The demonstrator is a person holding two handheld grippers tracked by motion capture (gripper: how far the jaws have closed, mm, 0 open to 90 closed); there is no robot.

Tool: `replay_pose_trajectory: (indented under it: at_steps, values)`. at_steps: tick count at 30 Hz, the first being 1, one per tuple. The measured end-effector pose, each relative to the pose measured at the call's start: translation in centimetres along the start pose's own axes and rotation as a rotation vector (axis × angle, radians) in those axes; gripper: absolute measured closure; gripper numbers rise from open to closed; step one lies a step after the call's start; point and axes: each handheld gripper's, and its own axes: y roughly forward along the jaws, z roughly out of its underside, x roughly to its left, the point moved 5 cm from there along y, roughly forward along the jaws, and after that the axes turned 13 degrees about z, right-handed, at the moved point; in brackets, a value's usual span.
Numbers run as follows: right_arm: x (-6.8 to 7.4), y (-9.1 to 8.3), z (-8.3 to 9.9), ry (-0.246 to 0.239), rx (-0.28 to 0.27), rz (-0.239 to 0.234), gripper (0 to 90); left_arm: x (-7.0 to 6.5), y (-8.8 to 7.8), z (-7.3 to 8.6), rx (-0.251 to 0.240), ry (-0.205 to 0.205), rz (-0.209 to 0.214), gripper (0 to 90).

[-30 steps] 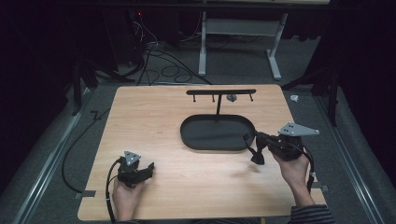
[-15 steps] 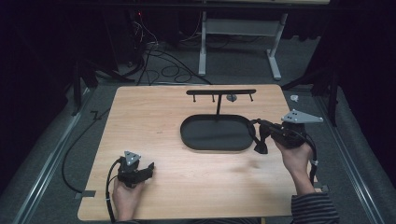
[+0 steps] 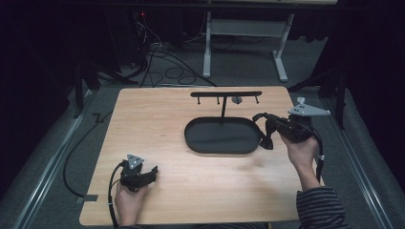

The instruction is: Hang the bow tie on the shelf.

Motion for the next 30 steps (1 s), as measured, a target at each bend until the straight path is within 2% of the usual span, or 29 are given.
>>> replay_pose_trajectory:
  at_steps: [18,30]
  values:
    - [-1.2,2.9,-2.0,0.036,0.011,0.043,89.7,0.0,0.0,0.0,-0.001,0.001,-0.002,29.3]
    - [-2.0,5.3,-2.7,0.063,0.045,0.082,89.6,0.0,0.0,0.0,0.0,0.0,0.0,29.2]
